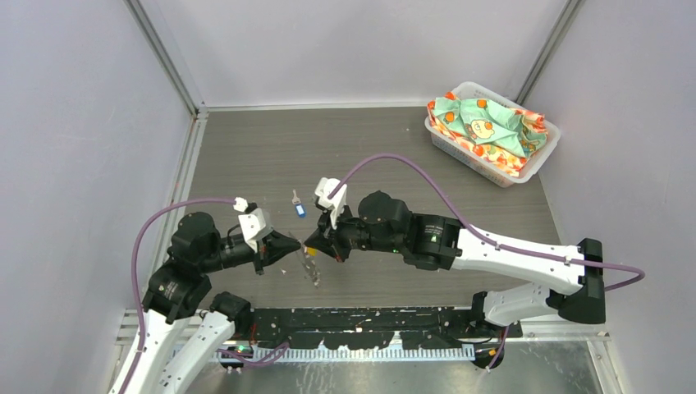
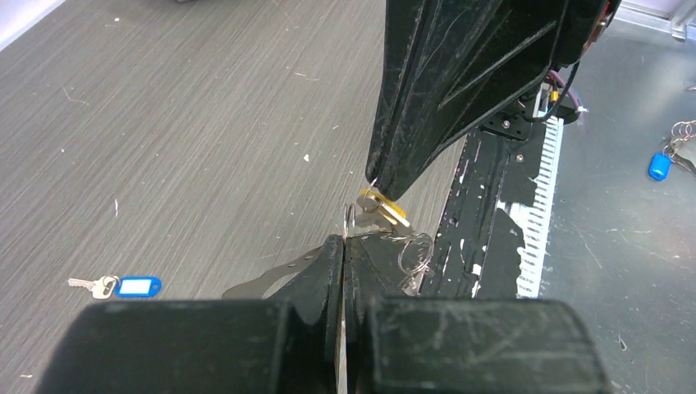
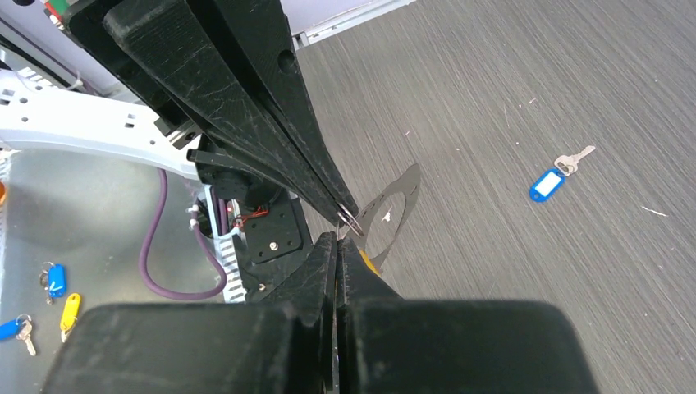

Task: Put the keys on the keyring

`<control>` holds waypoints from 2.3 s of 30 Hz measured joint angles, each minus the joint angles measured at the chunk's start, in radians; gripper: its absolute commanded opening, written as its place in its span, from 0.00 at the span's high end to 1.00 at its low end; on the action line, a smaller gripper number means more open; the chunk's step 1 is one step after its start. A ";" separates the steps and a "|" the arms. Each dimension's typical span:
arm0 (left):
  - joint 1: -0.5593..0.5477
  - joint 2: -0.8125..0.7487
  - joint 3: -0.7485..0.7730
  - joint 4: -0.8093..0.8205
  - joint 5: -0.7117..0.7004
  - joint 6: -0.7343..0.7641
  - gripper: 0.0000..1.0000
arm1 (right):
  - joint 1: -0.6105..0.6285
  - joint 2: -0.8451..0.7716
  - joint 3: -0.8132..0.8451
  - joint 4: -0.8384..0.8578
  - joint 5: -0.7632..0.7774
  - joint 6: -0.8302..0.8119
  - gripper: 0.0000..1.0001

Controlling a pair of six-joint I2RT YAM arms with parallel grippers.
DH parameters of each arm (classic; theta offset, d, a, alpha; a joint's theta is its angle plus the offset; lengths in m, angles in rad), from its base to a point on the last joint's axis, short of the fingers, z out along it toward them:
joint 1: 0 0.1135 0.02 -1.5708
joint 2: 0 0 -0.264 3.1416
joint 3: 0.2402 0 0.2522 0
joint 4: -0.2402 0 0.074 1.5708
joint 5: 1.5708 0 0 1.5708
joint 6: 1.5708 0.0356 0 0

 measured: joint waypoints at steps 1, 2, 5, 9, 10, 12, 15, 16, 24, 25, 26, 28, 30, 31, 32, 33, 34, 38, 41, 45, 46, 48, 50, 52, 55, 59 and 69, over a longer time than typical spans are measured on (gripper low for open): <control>0.000 0.000 0.000 0.000 0.000 0.000 1.00 | 0.001 0.005 0.003 0.000 0.003 0.000 0.99; 0.000 0.000 -0.001 0.000 0.000 0.000 1.00 | 0.003 0.010 0.007 0.000 0.005 0.000 0.99; 0.000 0.000 -0.001 0.000 0.000 0.000 1.00 | 0.007 0.026 0.014 0.001 0.008 0.000 0.99; 0.000 0.000 -0.001 0.000 0.000 0.000 1.00 | 0.009 0.037 0.015 0.000 0.011 0.000 0.99; 0.000 0.000 -0.001 0.000 0.000 0.000 1.00 | 0.009 0.037 0.015 0.000 0.012 0.000 0.99; 0.000 0.000 -0.001 0.000 0.000 0.000 1.00 | 0.009 0.039 0.016 0.000 0.012 0.000 0.99; 0.000 0.000 -0.001 0.000 0.000 0.000 1.00 | 0.010 0.044 0.021 0.001 0.023 0.002 0.99; 0.000 0.000 -0.001 -0.001 0.000 0.000 1.00 | 0.011 0.047 0.025 0.001 0.029 0.003 0.99; 0.000 -0.002 -0.001 0.000 -0.001 0.000 0.99 | 0.016 0.050 0.029 0.002 0.056 0.011 0.99; 0.000 -0.002 -0.001 -0.001 0.000 0.000 0.99 | 0.019 0.050 0.029 0.002 0.064 0.013 0.99; 0.000 -0.002 -0.001 -0.001 0.000 0.001 1.00 | 0.020 0.050 0.029 0.002 0.066 0.014 0.99; 0.000 -0.004 -0.001 -0.001 -0.001 0.004 0.99 | 0.022 0.052 0.030 0.002 0.080 0.021 0.99; 0.000 -0.008 -0.001 -0.002 -0.002 0.010 1.00 | 0.026 0.056 0.030 0.002 0.096 0.031 0.99; 0.000 -0.010 -0.001 -0.002 -0.003 0.014 0.99 | 0.026 0.056 0.030 0.002 0.103 0.034 0.99; 0.000 -0.013 -0.001 -0.003 -0.004 0.019 0.99 | 0.027 0.058 0.030 0.002 0.111 0.039 0.99; 0.000 -0.015 -0.001 -0.003 -0.005 0.022 0.99 | 0.028 0.059 0.030 0.002 0.118 0.042 0.99; 0.000 -0.018 -0.001 -0.003 -0.006 0.024 1.00 | 0.030 0.061 0.030 0.001 0.129 0.050 0.99; 0.001 -0.028 -0.005 -0.002 -0.007 0.036 1.00 | 0.033 0.063 0.030 0.000 0.155 0.076 0.99; 0.001 -0.035 -0.008 0.001 -0.007 0.048 1.00 | 0.037 0.063 0.028 0.002 0.171 0.100 0.99; 0.002 -0.043 -0.012 0.000 -0.008 0.054 0.99 | 0.037 0.063 0.015 0.017 0.181 0.122 0.99; 0.002 -0.043 -0.012 -0.001 -0.008 0.056 0.99 | 0.037 0.062 0.012 0.021 0.183 0.127 0.99; 0.003 -0.043 -0.012 -0.002 -0.008 0.056 0.99 | 0.037 0.061 0.005 0.031 0.187 0.136 0.99; 0.004 -0.043 -0.012 -0.001 -0.008 0.055 1.00 | 0.037 0.058 -0.002 0.040 0.190 0.147 0.99; 0.005 -0.047 -0.014 0.000 -0.008 0.049 0.99 | 0.037 0.054 -0.011 0.048 0.192 0.158 0.99; 0.005 -0.065 -0.022 0.011 -0.007 0.034 0.99 | 0.037 0.040 -0.032 0.054 0.194 0.175 0.99; 0.005 -0.085 -0.028 0.034 -0.006 -0.005 0.99 | 0.037 0.016 -0.057 0.068 0.195 0.196 0.99; 0.005 -0.086 -0.028 0.109 0.022 -0.119 1.00 | 0.031 -0.027 -0.089 0.107 0.191 0.229 0.99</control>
